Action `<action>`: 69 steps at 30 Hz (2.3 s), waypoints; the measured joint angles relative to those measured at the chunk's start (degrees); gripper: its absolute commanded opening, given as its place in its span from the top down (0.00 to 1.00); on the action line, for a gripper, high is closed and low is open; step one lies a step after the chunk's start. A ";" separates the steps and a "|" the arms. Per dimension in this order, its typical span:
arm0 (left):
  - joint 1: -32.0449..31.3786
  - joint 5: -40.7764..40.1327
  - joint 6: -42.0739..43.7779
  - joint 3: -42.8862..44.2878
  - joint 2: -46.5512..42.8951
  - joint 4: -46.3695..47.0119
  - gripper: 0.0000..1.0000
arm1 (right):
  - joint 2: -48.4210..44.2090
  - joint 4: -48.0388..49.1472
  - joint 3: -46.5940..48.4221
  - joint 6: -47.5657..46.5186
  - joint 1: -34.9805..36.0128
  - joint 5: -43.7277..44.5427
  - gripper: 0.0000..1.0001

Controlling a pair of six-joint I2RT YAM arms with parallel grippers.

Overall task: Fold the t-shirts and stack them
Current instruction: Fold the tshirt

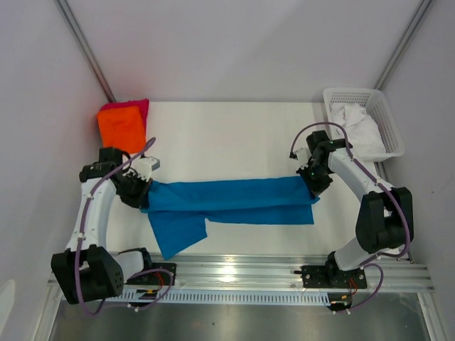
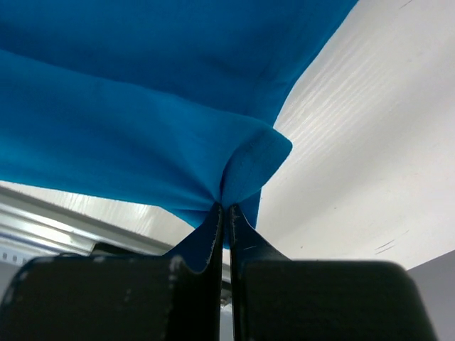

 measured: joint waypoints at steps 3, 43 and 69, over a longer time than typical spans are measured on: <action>0.00 -0.74 0.94 -0.79 -1.84 -0.66 1.00 | -0.74 -1.22 -1.68 -0.50 0.37 -0.61 1.00; -3.63 -5.90 0.39 -2.80 -8.09 18.99 0.01 | -3.50 2.45 -1.05 -4.24 0.57 1.53 0.26; -30.29 -27.41 -1.84 12.22 26.16 40.37 0.01 | 13.75 45.31 -4.22 -17.92 10.99 5.57 0.27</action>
